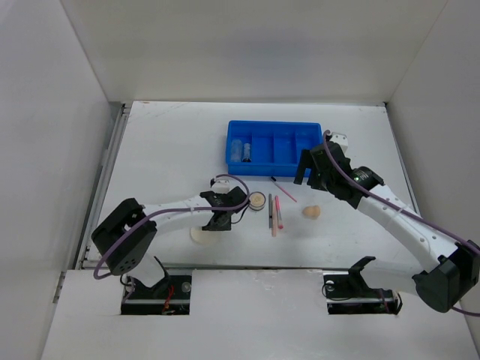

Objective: Organize the makeup

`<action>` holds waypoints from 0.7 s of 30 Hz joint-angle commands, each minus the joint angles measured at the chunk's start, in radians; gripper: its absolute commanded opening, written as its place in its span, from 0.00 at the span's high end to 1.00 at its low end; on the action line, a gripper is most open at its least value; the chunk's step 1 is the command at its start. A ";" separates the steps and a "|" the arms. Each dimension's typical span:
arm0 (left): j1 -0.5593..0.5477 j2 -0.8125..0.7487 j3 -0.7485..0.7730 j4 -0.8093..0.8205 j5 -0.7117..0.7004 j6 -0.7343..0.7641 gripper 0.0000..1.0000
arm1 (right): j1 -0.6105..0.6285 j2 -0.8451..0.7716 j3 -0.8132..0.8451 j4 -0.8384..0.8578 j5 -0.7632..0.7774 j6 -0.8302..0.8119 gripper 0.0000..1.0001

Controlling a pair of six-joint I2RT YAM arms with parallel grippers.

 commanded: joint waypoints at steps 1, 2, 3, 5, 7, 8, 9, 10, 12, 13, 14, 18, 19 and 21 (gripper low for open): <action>-0.004 0.055 -0.021 -0.009 -0.018 -0.048 0.66 | 0.009 -0.014 0.023 0.027 -0.001 -0.010 0.00; -0.004 0.065 -0.010 -0.028 -0.018 -0.048 0.71 | 0.009 -0.014 0.023 0.027 -0.001 -0.010 0.00; -0.013 0.065 0.004 -0.046 -0.031 -0.059 0.78 | 0.009 -0.014 0.023 0.027 -0.001 -0.010 0.00; -0.013 0.032 0.024 -0.107 -0.056 -0.068 0.96 | 0.009 -0.014 0.023 0.018 -0.001 -0.010 0.00; -0.013 -0.010 0.069 -0.152 -0.093 -0.056 1.00 | 0.009 -0.014 0.023 0.018 0.008 -0.010 0.00; -0.013 -0.033 0.091 -0.175 -0.103 -0.029 1.00 | 0.009 -0.014 0.023 0.018 0.008 -0.010 0.00; -0.013 -0.080 0.117 -0.219 -0.113 -0.013 1.00 | 0.009 -0.014 0.023 0.018 0.008 -0.010 0.00; -0.013 -0.103 0.145 -0.236 -0.122 0.005 1.00 | 0.009 -0.014 0.023 0.018 0.008 -0.010 0.00; -0.013 -0.155 0.238 -0.258 -0.131 0.083 1.00 | 0.009 -0.014 0.023 0.018 0.008 -0.010 0.00; -0.013 -0.156 0.273 -0.258 -0.131 0.114 1.00 | 0.009 -0.014 0.023 0.018 0.008 -0.010 0.00; -0.013 -0.156 0.353 -0.258 -0.121 0.148 1.00 | 0.009 -0.014 0.023 0.018 0.019 -0.010 0.00; 0.027 -0.064 0.610 -0.205 -0.039 0.297 1.00 | 0.009 -0.014 0.023 0.005 0.057 -0.010 0.00; 0.037 0.008 0.667 -0.179 -0.025 0.330 1.00 | 0.009 -0.023 0.033 -0.004 0.072 0.002 0.00; 0.048 0.094 0.840 -0.152 0.007 0.411 1.00 | 0.009 -0.042 0.033 -0.027 0.111 0.015 0.00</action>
